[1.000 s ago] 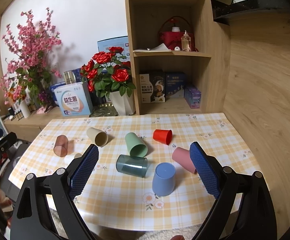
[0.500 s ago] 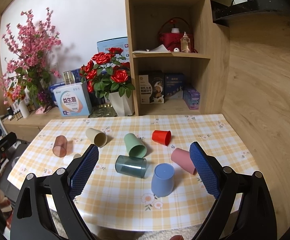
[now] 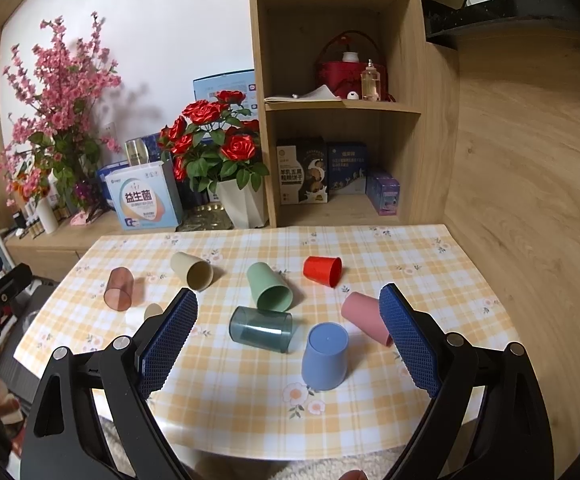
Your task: Flip cup upside down
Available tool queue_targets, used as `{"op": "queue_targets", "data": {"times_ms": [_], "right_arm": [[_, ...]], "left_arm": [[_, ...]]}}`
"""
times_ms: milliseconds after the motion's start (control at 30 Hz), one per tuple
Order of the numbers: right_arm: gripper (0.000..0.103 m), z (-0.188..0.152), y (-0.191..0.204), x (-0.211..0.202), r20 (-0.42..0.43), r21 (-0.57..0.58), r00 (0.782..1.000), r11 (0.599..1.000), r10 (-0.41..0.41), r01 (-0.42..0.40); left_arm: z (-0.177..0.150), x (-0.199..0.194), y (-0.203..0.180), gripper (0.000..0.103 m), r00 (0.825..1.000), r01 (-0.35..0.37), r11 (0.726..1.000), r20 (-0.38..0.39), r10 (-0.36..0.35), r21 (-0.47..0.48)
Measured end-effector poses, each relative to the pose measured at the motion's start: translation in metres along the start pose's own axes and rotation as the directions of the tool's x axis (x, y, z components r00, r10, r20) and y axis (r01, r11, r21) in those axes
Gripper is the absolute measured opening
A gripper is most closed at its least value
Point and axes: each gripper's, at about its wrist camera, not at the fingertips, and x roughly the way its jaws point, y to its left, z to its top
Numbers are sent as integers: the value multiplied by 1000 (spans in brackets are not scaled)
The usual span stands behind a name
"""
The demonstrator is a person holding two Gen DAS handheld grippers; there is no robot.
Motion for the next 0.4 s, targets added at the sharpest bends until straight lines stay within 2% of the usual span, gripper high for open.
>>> {"op": "queue_targets", "data": {"times_ms": [400], "right_arm": [[89, -4, -1, 2, 3, 12, 1000, 1000, 26, -26]], "left_arm": [[-2, 6, 5, 97, 1000, -28, 999, -2, 28, -21]]}}
